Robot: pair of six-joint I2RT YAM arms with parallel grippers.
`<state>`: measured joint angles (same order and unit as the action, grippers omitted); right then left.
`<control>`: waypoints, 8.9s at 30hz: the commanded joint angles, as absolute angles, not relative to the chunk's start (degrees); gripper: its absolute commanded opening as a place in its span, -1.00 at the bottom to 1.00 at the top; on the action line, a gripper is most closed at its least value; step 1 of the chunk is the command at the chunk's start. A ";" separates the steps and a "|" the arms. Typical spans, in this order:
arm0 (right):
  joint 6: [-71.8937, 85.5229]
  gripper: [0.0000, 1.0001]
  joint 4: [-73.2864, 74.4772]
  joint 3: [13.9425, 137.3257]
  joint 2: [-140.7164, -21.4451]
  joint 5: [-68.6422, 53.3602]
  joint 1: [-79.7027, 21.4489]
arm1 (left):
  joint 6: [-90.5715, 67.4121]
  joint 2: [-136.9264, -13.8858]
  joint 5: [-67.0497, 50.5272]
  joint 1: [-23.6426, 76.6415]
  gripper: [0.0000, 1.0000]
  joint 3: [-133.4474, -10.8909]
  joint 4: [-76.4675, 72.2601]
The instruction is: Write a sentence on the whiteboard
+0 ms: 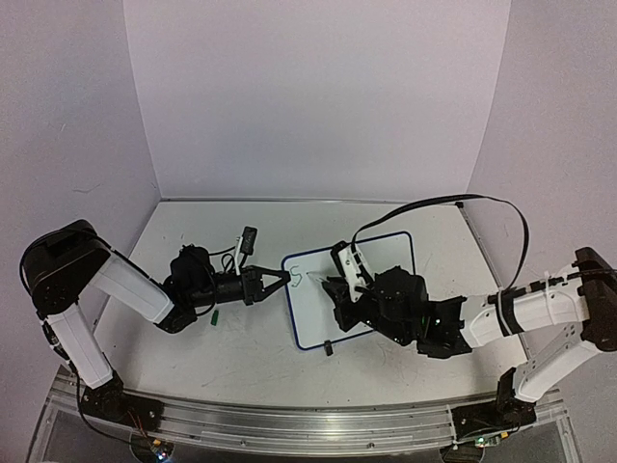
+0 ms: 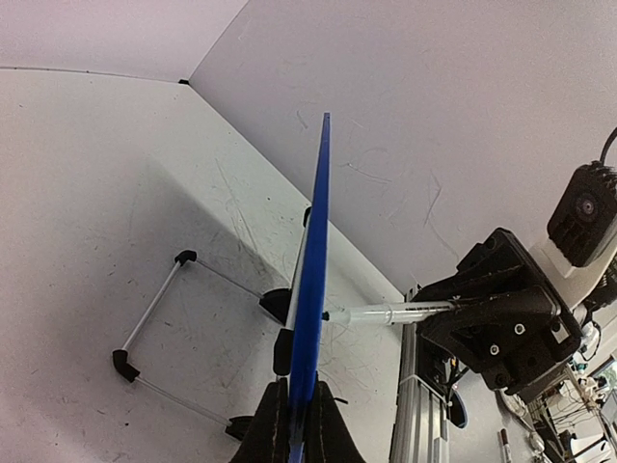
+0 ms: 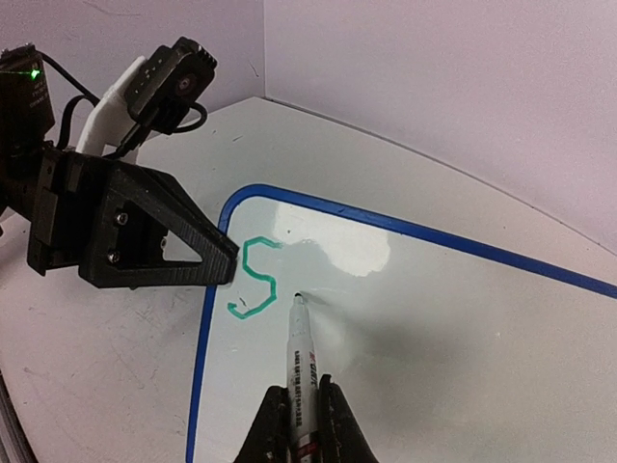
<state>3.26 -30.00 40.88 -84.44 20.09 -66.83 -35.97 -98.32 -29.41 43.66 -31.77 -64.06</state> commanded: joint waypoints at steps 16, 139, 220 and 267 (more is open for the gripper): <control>1.91 -1.00 -33.04 45.30 -86.84 22.45 -66.75 | -37.59 -97.12 -31.70 44.03 -1.00 -30.85 -64.75; 5.30 -1.00 -33.60 40.13 -81.83 25.43 -67.71 | -37.81 -96.27 -32.37 44.04 -1.00 -31.02 -64.69; 6.69 -1.00 -32.35 42.93 -87.97 27.28 -67.41 | -37.64 -95.91 -33.03 44.03 -1.00 -30.81 -64.60; 12.98 -1.00 -27.01 37.04 -84.72 25.45 -67.55 | -37.57 -95.71 -33.11 44.03 -1.00 -31.02 -64.20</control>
